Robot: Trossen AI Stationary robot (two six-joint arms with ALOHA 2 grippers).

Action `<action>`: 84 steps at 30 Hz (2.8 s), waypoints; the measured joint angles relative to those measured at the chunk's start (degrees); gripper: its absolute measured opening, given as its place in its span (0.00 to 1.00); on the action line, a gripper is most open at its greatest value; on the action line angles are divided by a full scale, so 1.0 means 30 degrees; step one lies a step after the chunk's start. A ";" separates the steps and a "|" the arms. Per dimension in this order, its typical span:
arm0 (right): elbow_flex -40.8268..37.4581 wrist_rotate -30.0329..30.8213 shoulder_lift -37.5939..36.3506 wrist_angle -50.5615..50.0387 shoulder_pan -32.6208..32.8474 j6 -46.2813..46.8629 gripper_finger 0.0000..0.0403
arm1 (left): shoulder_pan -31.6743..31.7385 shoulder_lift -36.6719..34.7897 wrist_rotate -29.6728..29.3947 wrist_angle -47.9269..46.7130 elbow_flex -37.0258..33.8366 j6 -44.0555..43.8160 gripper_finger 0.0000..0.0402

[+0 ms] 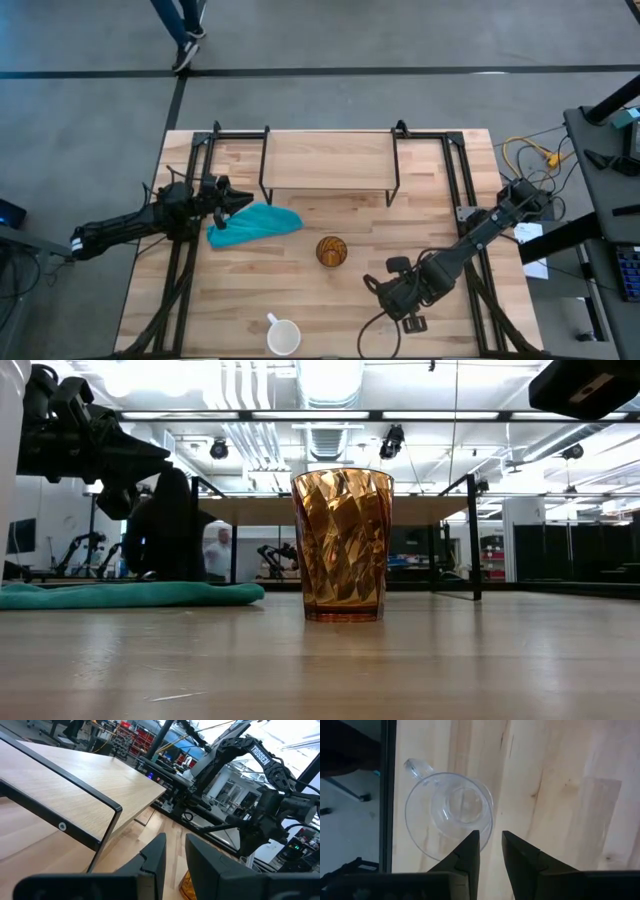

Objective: Stack small to large cups/mugs on shelf
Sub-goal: Put the transparent mug on the shelf

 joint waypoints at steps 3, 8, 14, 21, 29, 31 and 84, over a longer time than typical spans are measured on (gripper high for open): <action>0.0000 -0.0007 0.0002 0.0049 0.0018 0.0087 0.19 | 0.0000 0.0015 0.0002 0.0000 0.0000 0.0000 0.15; 0.0000 -0.0058 0.0016 0.0140 0.0019 0.0391 0.19 | 0.0000 -0.0006 0.0006 0.0007 0.0000 0.0007 0.15; 0.0000 -0.0155 0.0016 0.0529 0.0018 0.0452 0.19 | 0.0000 0.0001 0.0000 0.0007 0.0000 0.0000 0.15; 0.0005 -0.0503 0.0016 0.1204 0.0018 0.0809 0.19 | 0.0000 0.0002 0.0003 0.0001 0.0000 0.0000 0.15; 0.0000 -0.0495 0.0024 0.1197 -0.0078 0.1016 0.19 | 0.0000 0.0008 0.0002 0.0000 0.0000 0.0000 0.15; 0.0000 -0.0491 0.0024 0.1197 -0.0159 0.1013 0.19 | 0.0000 0.0001 0.0000 0.0007 0.0000 0.0000 0.15; -0.0015 -0.0238 0.0031 0.2621 0.0193 0.1734 0.35 | 0.0000 0.0001 0.0005 0.0002 0.0000 0.0000 0.15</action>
